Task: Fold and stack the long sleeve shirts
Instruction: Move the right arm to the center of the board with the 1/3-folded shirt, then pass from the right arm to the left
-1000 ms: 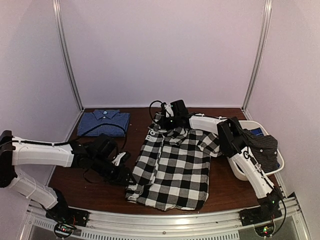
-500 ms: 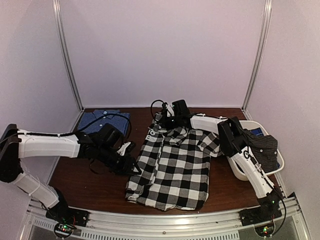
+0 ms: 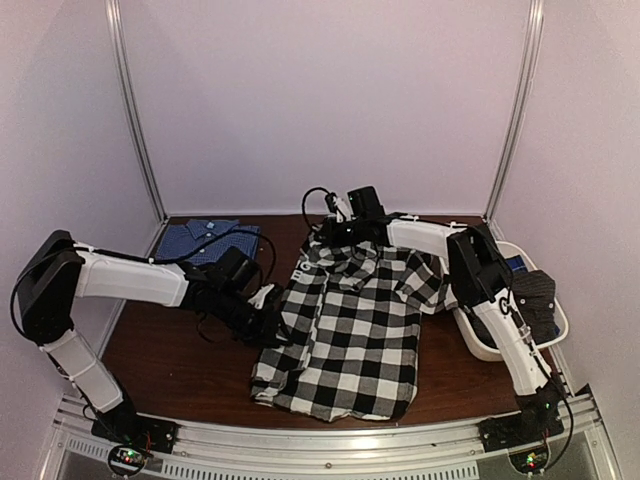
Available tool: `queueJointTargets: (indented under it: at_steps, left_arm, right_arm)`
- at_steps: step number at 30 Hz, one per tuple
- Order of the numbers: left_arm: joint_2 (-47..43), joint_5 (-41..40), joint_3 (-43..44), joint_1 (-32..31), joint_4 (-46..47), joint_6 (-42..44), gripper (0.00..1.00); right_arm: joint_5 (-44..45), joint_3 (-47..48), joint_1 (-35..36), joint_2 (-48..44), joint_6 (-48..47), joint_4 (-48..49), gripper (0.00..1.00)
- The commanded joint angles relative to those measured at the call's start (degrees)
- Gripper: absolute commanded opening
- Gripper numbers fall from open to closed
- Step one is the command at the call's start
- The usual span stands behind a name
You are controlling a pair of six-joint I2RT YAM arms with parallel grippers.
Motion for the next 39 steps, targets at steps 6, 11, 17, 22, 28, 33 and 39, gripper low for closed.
queueJointTargets:
  at_steps: [6,11,17,22,28,33,39]
  left_arm:
    - [-0.6,-0.8,6.4,1.8,1.3,3.6,0.42]
    - [1.4,-2.7,11.1,2.6,-0.3,5.4,0.42]
    - [1.3,-7.4,15.6,5.0,-0.2,8.5,0.43]
    - [2.3,-8.0,20.1,7.3,0.2,14.7,0.47]
    - [6.1,-7.0,24.5,8.2,1.8,21.1,0.52]
    - [8.4,-5.1,27.0,9.4,3.7,25.0,0.55]
    - [11.4,-1.0,29.4,9.6,6.5,28.3,0.56]
  right_arm:
    - [-2.3,-11.5,-0.1,-14.0,-6.7,-1.7,0.00]
    - [-4.3,-17.5,0.2,-19.6,-10.0,-2.4,0.00]
    - [-7.1,-25.3,1.3,-26.8,-14.4,-2.1,0.00]
    - [-9.9,-30.0,2.7,-31.1,-17.5,-2.3,0.00]
    - [-12.1,-33.1,4.1,-33.8,-18.9,-1.8,0.00]
    - [-12.9,-33.3,4.4,-34.4,-19.1,-2.3,0.00]
    - [-13.6,-32.8,4.6,-34.5,-19.3,-2.7,0.00]
